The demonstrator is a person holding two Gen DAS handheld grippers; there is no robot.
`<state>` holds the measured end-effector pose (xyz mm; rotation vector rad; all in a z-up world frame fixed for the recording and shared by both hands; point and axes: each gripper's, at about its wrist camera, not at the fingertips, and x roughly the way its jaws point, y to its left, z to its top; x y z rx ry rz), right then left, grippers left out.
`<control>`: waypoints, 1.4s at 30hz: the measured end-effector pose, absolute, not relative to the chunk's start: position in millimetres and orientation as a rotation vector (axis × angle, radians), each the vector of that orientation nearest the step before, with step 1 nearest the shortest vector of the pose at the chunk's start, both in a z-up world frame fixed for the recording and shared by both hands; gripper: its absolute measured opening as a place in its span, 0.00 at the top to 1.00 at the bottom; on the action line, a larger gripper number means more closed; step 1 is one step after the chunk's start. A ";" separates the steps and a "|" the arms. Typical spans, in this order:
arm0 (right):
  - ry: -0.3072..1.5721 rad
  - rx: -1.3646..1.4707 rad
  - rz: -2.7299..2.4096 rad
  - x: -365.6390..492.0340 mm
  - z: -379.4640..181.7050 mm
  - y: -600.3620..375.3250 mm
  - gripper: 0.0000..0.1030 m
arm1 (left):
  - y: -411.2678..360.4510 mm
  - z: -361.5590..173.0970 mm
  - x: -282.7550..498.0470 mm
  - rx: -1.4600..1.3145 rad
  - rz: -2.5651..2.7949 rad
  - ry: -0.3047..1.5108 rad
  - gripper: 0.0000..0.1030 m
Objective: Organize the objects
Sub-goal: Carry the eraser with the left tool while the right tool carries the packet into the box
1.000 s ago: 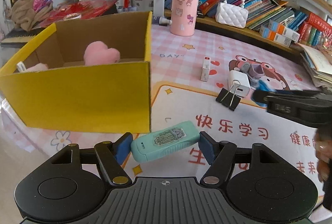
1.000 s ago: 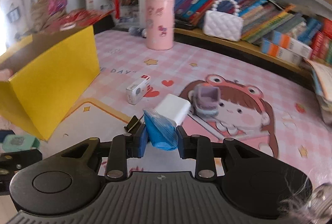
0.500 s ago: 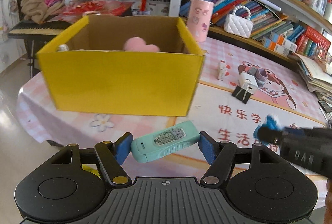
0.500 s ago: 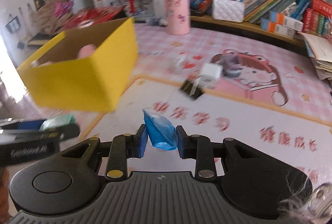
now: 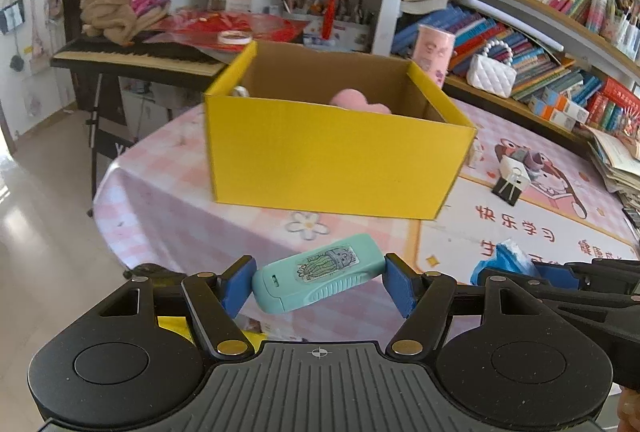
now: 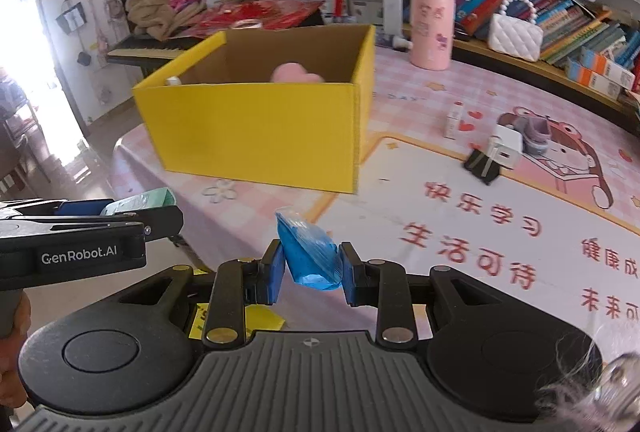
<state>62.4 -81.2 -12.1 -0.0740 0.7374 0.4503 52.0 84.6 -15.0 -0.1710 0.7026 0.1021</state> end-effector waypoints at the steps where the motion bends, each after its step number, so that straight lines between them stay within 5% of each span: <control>1: 0.734 -0.076 0.454 59.6 -11.2 -77.0 0.74 | 89.0 -14.2 48.9 -0.172 0.104 0.698 0.33; 27: 0.694 -0.056 0.424 25.1 3.7 -19.4 0.74 | 145.3 6.3 9.8 -0.135 0.064 0.591 0.33; 42: 0.479 -0.099 0.394 135.3 60.4 -11.7 0.74 | 143.6 68.1 113.4 -0.161 0.034 0.394 0.33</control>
